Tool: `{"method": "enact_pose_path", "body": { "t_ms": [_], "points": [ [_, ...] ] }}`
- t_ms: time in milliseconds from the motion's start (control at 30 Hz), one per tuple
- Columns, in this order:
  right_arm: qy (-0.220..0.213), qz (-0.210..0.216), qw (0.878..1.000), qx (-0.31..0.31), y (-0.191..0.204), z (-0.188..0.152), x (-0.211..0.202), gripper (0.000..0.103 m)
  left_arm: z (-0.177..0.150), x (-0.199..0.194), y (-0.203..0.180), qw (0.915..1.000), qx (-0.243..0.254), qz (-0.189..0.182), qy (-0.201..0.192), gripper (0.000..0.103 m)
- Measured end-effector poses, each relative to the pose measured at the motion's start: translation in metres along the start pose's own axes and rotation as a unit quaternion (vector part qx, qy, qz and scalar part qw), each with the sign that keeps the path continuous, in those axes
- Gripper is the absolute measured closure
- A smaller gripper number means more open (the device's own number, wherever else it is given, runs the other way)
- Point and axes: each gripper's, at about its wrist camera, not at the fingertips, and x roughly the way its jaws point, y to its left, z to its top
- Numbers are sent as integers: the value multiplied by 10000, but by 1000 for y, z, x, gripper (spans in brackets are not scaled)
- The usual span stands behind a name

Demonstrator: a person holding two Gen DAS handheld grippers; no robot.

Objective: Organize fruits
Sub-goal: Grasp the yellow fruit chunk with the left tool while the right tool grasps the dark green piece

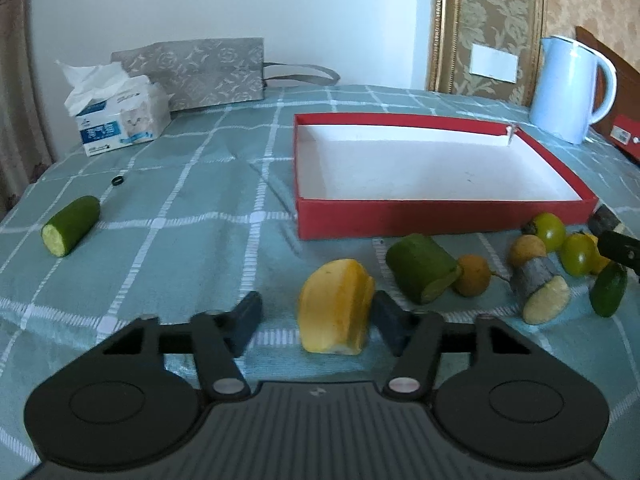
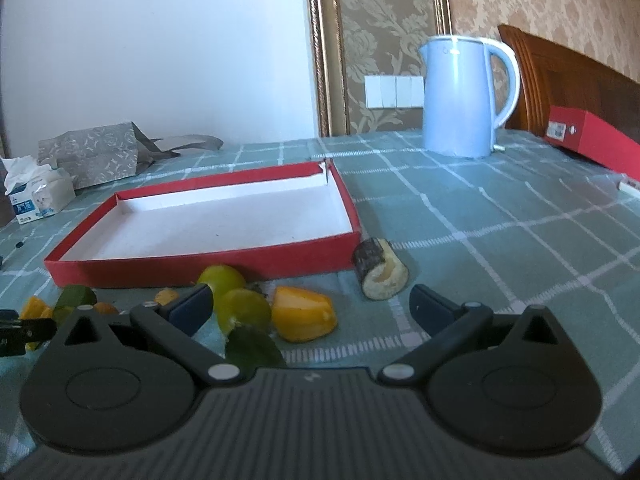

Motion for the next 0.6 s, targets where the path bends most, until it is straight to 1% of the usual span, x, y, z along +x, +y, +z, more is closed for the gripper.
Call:
{"method": "enact_pose_path", "body": {
  "t_ms": [33,100,133,167,267,433,533,600],
  "points": [
    [-40,20,10000,-32,1,0,-1,0,0,0,0,10000,7,-16,-1,49],
    [-110,82,9999,-102,3,0,-4,0,0,-1,-1,10000,-1,-68,-14,57],
    [-139,71,9998,-138,4,0,-5,0,0,-1,-1,10000,13,-94,-17,59],
    [-161,81,9997,-158,5,0,-5,0,0,-2,-2,9999,32,-131,-25,64],
    [-188,94,9995,-232,7,1,-6,0,-2,-2,-5,9998,103,-122,-75,65],
    [-195,118,9991,-356,2,4,-10,0,-5,-4,2,9993,-162,-245,-225,65],
    [-284,25,9988,-405,-14,10,-19,0,-6,-6,7,9982,-352,-237,-419,65],
    [-298,-153,9988,-363,-33,16,-23,0,-6,-8,10,9973,-450,-223,-534,65]
  ]
}}
